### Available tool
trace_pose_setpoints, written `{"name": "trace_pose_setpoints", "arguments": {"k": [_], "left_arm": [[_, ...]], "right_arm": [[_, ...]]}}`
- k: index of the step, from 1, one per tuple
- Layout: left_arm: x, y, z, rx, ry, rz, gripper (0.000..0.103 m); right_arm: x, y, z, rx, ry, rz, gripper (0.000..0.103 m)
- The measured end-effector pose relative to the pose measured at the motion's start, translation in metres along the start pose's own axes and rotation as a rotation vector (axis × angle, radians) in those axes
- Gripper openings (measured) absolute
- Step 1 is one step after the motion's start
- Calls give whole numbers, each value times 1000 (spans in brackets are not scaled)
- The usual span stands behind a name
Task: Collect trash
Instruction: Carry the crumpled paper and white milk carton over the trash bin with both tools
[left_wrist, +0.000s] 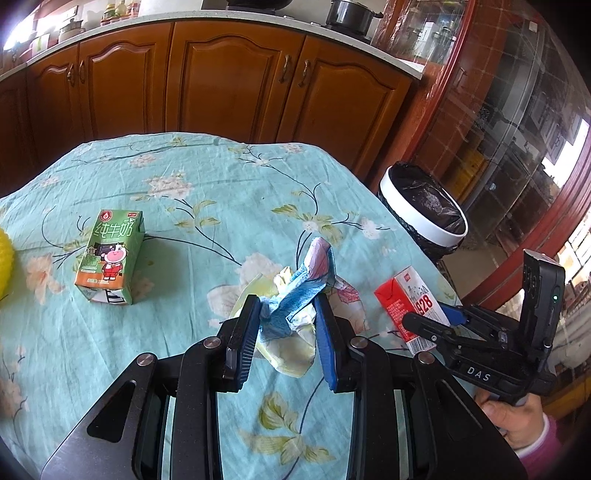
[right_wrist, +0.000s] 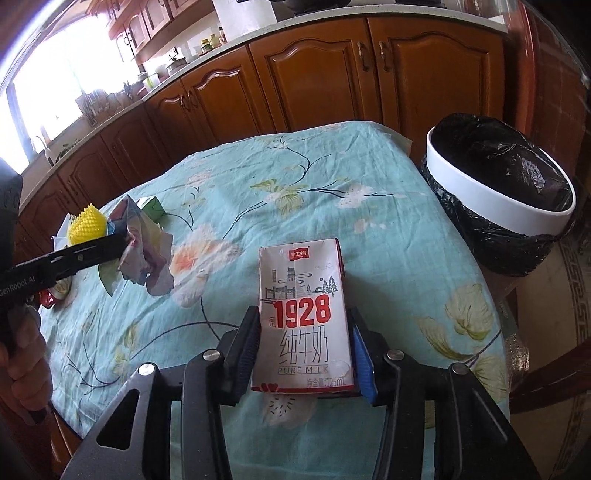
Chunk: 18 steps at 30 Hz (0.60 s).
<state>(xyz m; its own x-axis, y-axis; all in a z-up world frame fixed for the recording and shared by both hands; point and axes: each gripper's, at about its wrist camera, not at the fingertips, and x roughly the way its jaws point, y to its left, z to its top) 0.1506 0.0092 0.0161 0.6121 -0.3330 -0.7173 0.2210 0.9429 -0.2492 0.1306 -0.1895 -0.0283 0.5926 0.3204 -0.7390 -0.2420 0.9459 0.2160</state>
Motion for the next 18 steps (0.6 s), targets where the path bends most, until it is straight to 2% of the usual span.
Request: {"name": "trace_pose_setpoints", "arguments": {"k": [6,18], "left_arm": [[11,-16,9,23,8,-23,28],[33,-80,35,124,12,-89,28]], "right_arm": [[-13,-16,1,39,-44,6,45],[-54,-70,13,136,-144,-39,45]]}}
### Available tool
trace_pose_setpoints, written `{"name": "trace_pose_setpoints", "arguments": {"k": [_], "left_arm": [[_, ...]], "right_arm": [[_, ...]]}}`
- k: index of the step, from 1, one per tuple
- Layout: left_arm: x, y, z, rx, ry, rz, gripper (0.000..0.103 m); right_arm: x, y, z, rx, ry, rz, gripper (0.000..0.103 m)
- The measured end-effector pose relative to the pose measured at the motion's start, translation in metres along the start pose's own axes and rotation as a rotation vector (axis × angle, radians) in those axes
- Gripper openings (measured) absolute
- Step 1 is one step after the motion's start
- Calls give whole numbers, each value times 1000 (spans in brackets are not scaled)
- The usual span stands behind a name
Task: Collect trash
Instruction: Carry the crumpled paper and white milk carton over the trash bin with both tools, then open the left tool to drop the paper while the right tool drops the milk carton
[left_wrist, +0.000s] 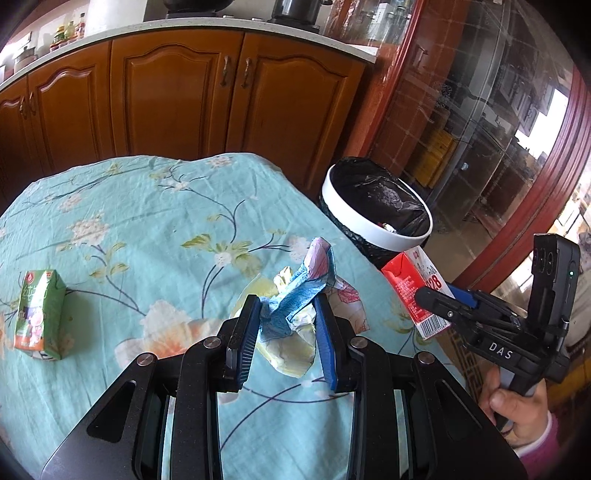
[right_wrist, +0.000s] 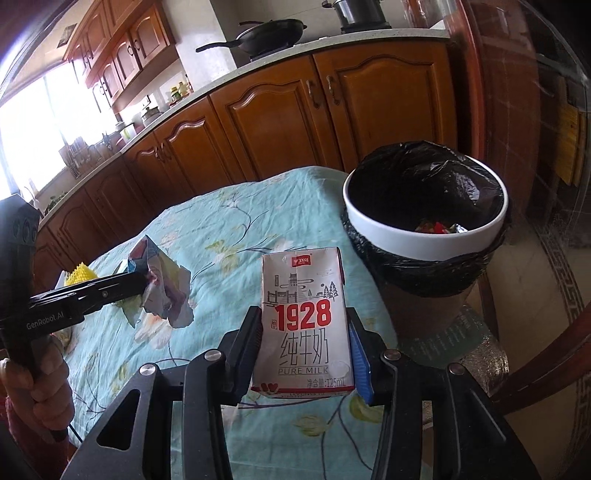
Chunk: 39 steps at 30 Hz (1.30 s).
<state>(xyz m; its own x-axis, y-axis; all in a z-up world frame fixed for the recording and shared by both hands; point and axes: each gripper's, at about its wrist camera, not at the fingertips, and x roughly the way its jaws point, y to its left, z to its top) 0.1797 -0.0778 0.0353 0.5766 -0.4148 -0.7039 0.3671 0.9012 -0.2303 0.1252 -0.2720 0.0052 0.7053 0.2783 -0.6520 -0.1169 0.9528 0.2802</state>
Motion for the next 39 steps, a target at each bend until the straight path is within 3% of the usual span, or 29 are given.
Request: {"name": "trace_pose_setpoints", "arguments": {"k": [19,30,39], "left_arm": [[49,-59,54,92,14,-56,28],[88,-84,106,129,11,-78,28],[133,-102,140,164,43,-43,28]], "right_arm": [[-24,-66,39,77,-101,-74,45],[-3,-93,72,98,-107,-86,45],[17,-109,100,94,-99,-110,45]]}}
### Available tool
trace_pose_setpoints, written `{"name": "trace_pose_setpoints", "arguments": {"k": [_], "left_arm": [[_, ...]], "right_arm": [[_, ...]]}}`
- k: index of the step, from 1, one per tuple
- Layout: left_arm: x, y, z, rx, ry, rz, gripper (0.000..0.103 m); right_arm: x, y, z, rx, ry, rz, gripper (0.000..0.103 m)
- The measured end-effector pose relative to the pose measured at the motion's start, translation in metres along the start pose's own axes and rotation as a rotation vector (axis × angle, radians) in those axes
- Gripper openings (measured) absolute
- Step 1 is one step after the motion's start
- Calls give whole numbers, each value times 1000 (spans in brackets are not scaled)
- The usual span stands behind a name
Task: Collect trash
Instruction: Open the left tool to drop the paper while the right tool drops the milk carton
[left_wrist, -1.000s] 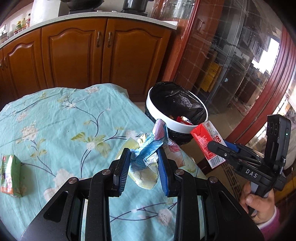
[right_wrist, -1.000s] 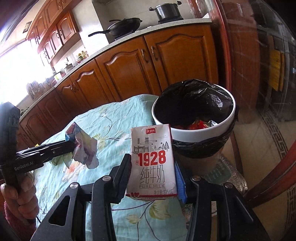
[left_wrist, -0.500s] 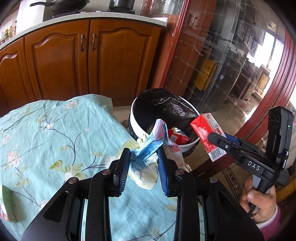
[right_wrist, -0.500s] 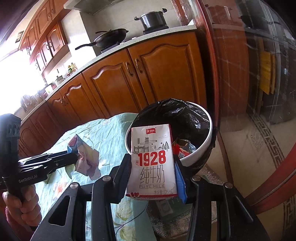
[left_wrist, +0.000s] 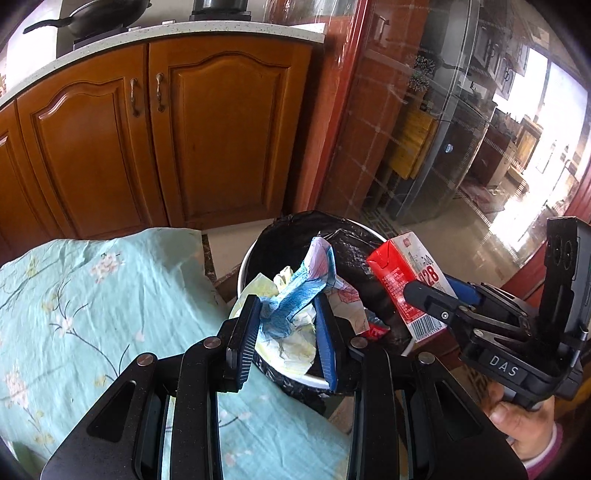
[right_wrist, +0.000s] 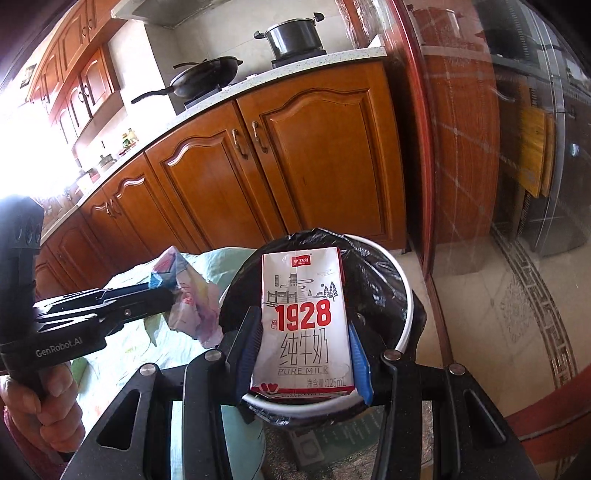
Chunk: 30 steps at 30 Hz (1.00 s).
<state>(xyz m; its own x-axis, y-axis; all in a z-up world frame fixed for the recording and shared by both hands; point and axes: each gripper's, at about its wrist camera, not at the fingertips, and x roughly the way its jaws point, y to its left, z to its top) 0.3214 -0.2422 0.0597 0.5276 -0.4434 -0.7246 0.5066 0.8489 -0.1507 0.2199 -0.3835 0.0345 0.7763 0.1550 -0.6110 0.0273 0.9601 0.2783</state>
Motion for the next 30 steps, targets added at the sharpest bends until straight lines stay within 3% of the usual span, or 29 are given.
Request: {"name": "trace_pose_setpoints", "arguments": {"k": [11,17,24,30], "left_arm": [[35,-9,8,20,50,15,29],[49,-7,10,-6,87,-4,38],[41,-4,-4,-18,68,9,38],[26,6,-16,-85,34,-13,40]], "right_arm": [[22,-15,10,12,37,-7,45],[31,-24,11,46,51,11,46],[29,-28,10,60,40,3,46],[20,-26,-1,88,25,21,46]]}}
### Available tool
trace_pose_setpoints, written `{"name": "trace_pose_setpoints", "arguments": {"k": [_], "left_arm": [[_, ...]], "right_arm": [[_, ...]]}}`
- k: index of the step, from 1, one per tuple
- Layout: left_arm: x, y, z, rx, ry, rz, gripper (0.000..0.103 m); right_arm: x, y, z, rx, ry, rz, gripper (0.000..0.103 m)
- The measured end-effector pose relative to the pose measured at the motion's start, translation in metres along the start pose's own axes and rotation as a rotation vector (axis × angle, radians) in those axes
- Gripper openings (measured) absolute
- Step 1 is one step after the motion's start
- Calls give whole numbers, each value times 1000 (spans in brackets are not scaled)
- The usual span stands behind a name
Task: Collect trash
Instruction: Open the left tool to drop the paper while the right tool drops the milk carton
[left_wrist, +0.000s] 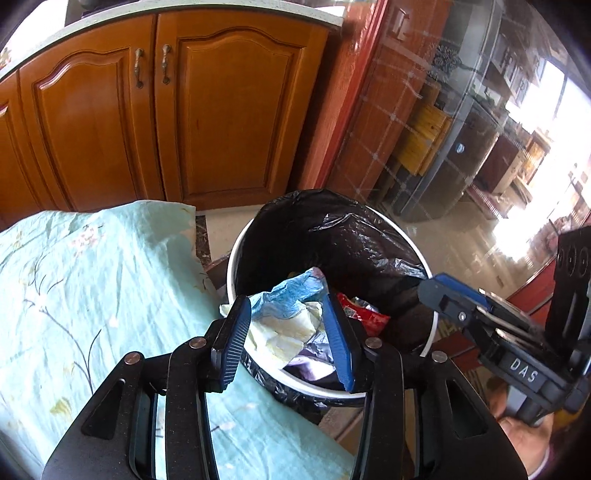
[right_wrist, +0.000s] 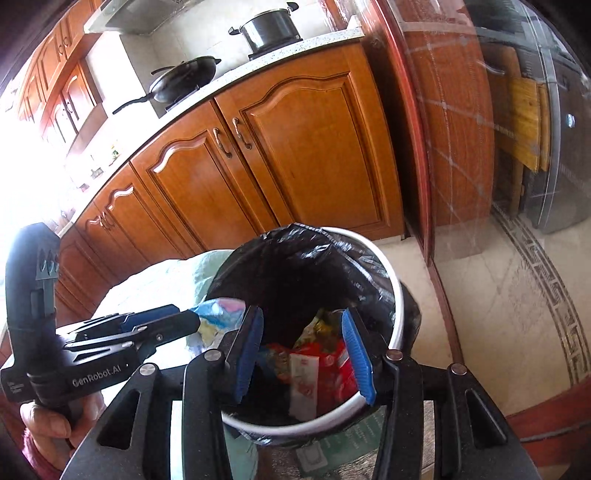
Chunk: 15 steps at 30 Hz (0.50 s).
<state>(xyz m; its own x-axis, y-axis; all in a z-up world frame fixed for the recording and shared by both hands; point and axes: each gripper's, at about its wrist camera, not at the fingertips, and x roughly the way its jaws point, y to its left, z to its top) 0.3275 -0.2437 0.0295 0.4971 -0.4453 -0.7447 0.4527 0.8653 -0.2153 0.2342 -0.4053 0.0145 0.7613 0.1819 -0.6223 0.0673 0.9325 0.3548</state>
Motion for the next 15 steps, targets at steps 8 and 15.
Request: {"name": "trace_pose_setpoints", "arguments": {"k": [8,15], "left_arm": [[-36,10,-15,-34,-58,-19,43],[-70,32,-44,-91,-108,26,43]], "right_arm": [[-22,11,-17,21,-30,14,46],[-42,32,-30,8,-47,37,48]]}}
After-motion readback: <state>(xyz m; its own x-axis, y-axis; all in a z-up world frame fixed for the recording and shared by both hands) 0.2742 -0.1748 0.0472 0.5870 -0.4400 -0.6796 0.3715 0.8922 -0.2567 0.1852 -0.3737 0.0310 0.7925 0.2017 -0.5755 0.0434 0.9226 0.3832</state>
